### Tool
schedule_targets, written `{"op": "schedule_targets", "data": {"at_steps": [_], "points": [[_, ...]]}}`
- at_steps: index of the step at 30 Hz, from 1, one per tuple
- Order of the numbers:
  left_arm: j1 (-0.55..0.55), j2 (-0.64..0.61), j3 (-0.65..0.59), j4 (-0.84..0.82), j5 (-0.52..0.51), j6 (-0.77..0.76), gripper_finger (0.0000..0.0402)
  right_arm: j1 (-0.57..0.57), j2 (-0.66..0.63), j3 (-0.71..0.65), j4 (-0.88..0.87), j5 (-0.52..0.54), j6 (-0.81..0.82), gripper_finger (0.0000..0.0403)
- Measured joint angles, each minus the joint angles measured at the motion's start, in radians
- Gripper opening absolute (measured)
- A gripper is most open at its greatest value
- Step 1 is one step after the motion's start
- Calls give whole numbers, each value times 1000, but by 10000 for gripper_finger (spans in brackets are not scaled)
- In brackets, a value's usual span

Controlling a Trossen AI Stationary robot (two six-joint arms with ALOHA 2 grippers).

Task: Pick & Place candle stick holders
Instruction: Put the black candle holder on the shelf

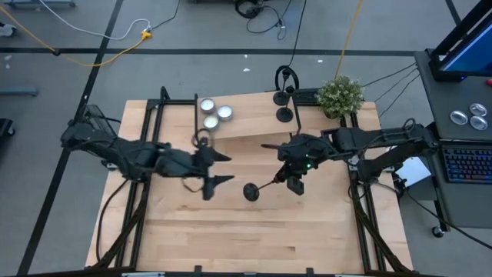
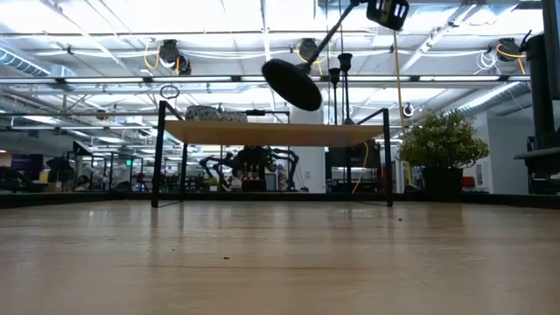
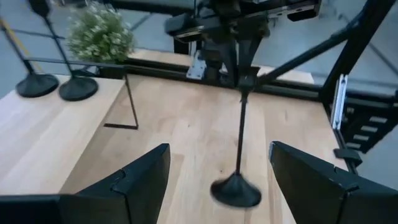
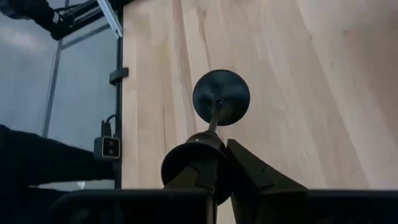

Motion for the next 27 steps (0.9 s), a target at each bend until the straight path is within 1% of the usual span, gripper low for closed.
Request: {"op": "schedule_targets", "data": {"at_steps": [2,8,13,15,18,21,25,27], "points": [[26,65,88,-58,37,7,280,-6,2,0,5,-19,-5,8],[98,243,328,-225,122,15,280,-7,1,0,29,-16,-45,8],[139,379,479,-326,240,15,280,-8,-6,0,68,-15,-58,8],[147,420,530,-362,271,14,280,-8,-7,0,78,-15,-59,8],[154,471,587,-419,298,13,280,-7,-16,0,83,-18,-73,8],[162,510,619,-427,339,-3,280,-8,-28,1,103,-17,-82,8],[174,536,633,-422,368,-25,280,-8,-34,1,127,-19,-104,8],[181,541,633,-430,368,-42,280,-8,-39,1,122,-43,-105,8]]}}
